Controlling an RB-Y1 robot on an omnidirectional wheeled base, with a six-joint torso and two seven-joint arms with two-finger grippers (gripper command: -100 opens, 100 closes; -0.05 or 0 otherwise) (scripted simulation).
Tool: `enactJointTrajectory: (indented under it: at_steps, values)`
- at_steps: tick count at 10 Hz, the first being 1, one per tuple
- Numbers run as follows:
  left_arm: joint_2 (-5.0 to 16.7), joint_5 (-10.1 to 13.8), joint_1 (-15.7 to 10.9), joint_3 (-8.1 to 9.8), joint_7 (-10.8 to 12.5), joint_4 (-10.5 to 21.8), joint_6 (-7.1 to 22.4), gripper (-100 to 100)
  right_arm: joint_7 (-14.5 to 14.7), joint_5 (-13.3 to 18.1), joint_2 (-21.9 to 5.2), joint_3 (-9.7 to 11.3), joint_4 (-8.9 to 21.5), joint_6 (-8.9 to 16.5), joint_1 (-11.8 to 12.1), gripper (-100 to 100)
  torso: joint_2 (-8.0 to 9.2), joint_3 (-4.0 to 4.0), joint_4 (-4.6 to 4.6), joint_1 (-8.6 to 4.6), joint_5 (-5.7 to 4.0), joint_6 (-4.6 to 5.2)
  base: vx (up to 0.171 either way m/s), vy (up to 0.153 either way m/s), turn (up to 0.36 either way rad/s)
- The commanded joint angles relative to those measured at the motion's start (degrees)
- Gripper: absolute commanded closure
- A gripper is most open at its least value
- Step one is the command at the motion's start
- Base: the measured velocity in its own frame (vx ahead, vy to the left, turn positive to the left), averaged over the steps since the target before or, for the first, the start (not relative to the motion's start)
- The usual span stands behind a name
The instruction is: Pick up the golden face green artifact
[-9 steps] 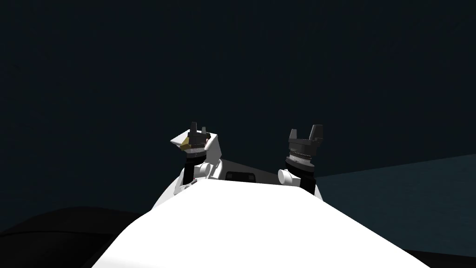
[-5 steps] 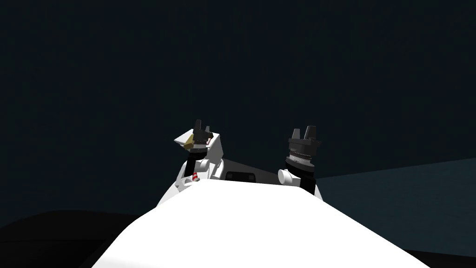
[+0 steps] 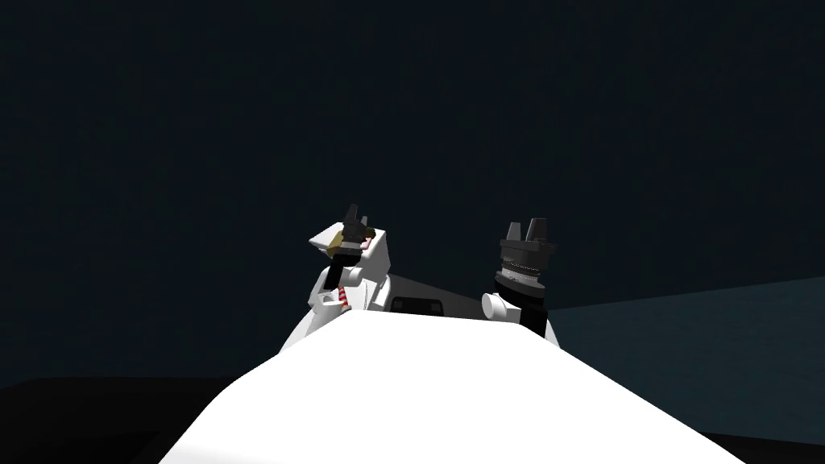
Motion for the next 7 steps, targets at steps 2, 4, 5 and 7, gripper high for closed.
enactJointTrajectory:
  at_steps: [2, 4, 5, 7]
  values:
    - [3.1, 0.6, -4.0, 0.71, 0.0, 2.8, 3.5, -100, 0.0, 0.0, 0.0, 0.0, 0.0, 0.0, 0.0, 0, -0.01, 0.0, 0.0, -0.07, -0.01, 0.0, -0.018, 0.051, 0.018]
    - [5.1, 1.0, -7.1, 1.13, 0.0, 5.1, 5.8, -100, 0.0, 0.0, 0.0, 0.0, 0.0, 0.0, 0.0, 0, -0.03, -0.01, 0.0, -0.11, -0.02, 0.0, -0.015, 0.053, 0.012]
    - [5.1, 1.0, -7.9, 1.13, 0.0, 5.1, 5.8, -100, 0.0, 0.0, 0.0, 0.0, 0.0, 0.0, 0.0, 0, -0.03, -0.01, 0.0, -0.05, -0.01, 0.0, -0.02, 0.052, 0.003]
    - [7.1, 1.5, -11.2, 1.55, 0.0, 7.6, 8.2, -100, 0.0, 0.0, 0.0, 0.0, 0.0, 0.0, 0.0, 0, 0.02, 0.01, 0.0, -0.04, -0.01, 0.0, -0.027, 0.056, 0.009]
